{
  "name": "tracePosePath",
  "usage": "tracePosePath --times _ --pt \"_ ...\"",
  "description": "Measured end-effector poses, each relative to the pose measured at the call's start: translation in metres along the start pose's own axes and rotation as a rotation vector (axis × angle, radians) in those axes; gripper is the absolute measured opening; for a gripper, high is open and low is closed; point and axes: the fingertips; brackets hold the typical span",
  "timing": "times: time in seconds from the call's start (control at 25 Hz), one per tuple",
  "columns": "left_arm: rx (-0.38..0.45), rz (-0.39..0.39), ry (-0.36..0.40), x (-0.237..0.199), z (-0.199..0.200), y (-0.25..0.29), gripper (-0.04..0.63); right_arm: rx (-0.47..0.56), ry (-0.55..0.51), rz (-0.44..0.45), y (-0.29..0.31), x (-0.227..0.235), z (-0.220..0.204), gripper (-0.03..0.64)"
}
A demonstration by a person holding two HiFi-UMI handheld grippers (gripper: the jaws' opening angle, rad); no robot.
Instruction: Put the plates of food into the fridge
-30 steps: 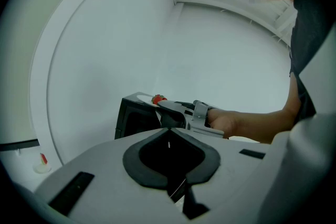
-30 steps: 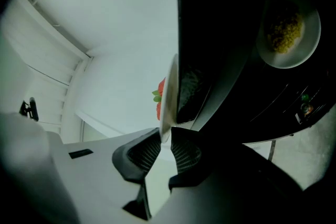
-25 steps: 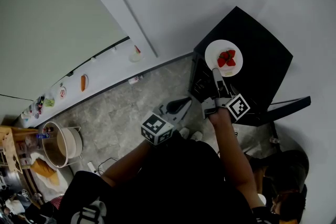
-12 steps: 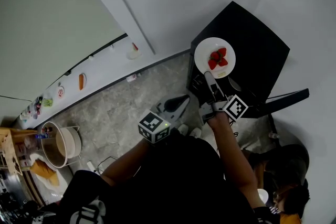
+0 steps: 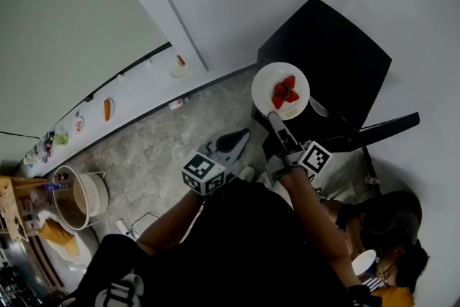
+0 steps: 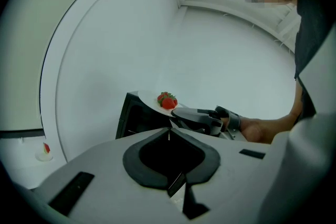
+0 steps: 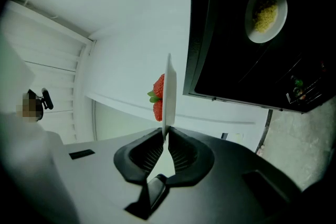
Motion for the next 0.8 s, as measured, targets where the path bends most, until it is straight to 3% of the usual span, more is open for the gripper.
tracePosePath --times 0.48,0.8 --pt "-0.015 0.028 -0.005 0.000 -0.014 -0.015 0.025 -0.037 0.052 -0.026 -0.030 0.016 -0.030 0.044" --pt "-0.035 0.030 -0.004 0.005 -0.020 -0.021 0.025 -0.002 0.129 -0.098 -0.039 0.058 -0.028 0.043"
Point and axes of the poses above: the fingertips, and each gripper's own axes: y forward along the fingers, x to its right, z out of its top, and after that the axes turned 4 degrees about x, right-handed
